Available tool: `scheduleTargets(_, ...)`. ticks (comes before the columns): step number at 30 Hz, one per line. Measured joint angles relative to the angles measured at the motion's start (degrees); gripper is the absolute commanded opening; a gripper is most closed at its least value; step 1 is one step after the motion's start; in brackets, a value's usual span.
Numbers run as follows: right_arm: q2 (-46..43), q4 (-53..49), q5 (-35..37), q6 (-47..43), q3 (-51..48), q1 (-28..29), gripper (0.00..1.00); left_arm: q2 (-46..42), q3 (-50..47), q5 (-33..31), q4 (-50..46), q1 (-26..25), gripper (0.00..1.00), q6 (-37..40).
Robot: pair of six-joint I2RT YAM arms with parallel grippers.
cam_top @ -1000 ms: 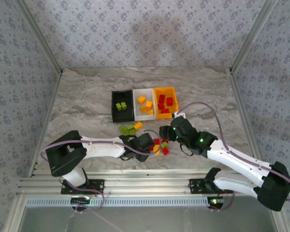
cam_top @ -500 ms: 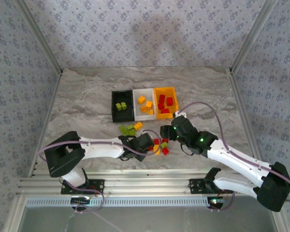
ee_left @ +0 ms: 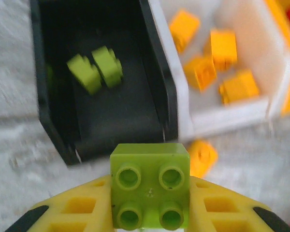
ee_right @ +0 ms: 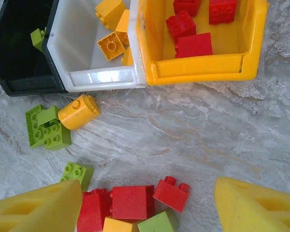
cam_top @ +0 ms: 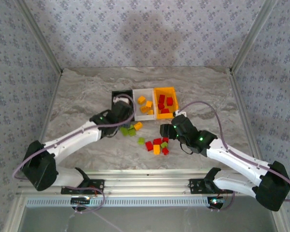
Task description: Sort the legos into containers by color
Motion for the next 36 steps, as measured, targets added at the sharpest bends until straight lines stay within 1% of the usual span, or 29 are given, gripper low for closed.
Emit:
scheduleTargets(5,-0.1,0.0,-0.1,0.0,-1.1,-0.5,0.74,9.2,8.3,1.7,1.4,6.8,0.26,0.0)
scheduleTargets(9,-0.9,-0.1,-0.2,0.0,-1.8,-0.6,0.74,16.8,12.1,3.2,1.1,10.3,0.28,-0.2)
scheduleTargets(12,-1.8,-0.1,-0.5,0.0,-1.9,-0.7,0.74,20.9,14.2,4.2,0.0,11.8,0.37,-0.5)
scheduleTargets(14,-2.0,-0.1,-0.5,0.0,-1.9,-0.7,0.75,22.9,15.6,5.1,-0.4,12.3,0.47,-0.8)
scheduleTargets(16,-2.0,-0.1,-0.5,0.0,-1.9,-0.7,0.75,23.7,16.3,5.6,-0.6,12.3,0.55,-0.9)
scheduleTargets(20,-2.0,-0.1,-0.5,0.0,-1.9,-0.8,0.76,23.6,17.1,7.1,-0.7,12.3,0.67,-1.3)
scheduleTargets(24,-1.5,0.0,-0.5,0.1,-1.9,-0.9,0.78,20.9,16.7,8.9,-0.7,12.0,0.86,-2.3)
scheduleTargets(27,0.7,-0.1,-0.6,0.7,-1.9,-0.9,0.77,14.3,13.8,10.0,0.1,10.2,0.96,-2.7)
scheduleTargets(29,3.1,0.0,-0.6,1.4,-1.9,-1.0,0.77,8.6,11.3,10.6,0.7,7.8,0.99,-3.1)
scheduleTargets(33,9.0,0.4,-0.5,2.9,-1.9,-1.0,0.77,-1.9,4.5,12.0,3.5,2.6,0.99,-4.5)
scheduleTargets(36,13.2,1.6,-0.5,4.6,-1.9,-1.0,0.76,-6.5,-1.1,12.4,4.4,-0.3,0.99,-5.7)
